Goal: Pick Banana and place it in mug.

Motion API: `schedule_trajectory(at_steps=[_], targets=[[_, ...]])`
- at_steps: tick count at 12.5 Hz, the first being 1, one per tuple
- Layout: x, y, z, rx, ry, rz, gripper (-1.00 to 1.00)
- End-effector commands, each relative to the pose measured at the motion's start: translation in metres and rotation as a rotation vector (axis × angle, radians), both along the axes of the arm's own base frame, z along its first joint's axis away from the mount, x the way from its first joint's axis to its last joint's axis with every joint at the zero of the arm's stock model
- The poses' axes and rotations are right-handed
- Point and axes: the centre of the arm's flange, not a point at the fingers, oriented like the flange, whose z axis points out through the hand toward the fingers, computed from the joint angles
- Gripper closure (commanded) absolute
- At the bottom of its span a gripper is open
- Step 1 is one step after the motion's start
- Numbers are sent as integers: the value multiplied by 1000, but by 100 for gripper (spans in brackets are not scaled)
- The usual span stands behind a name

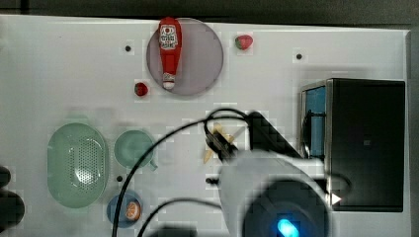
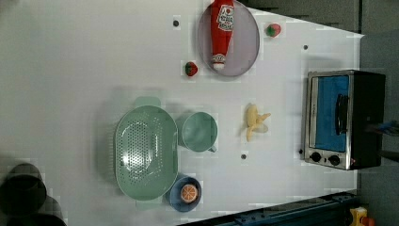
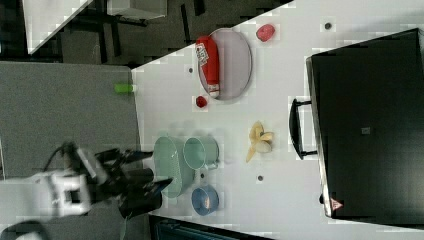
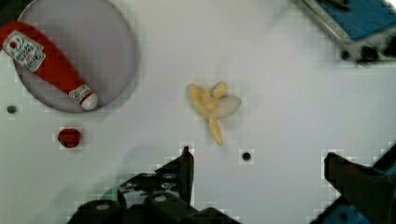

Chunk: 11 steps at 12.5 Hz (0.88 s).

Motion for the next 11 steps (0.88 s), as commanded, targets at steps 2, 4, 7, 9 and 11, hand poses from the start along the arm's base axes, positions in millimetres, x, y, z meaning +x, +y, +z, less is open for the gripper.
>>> schedule_trajectory(at_steps=[2,4,7,9,11], targets=[[17,8,-160,14,134,250,-100],[24,8,-209,10,116,423,-100],[33,9,-264,6,110,624,-100],[35,12,-299,13,131,671,-100],[34,15,-334,21,151,677,-100]])
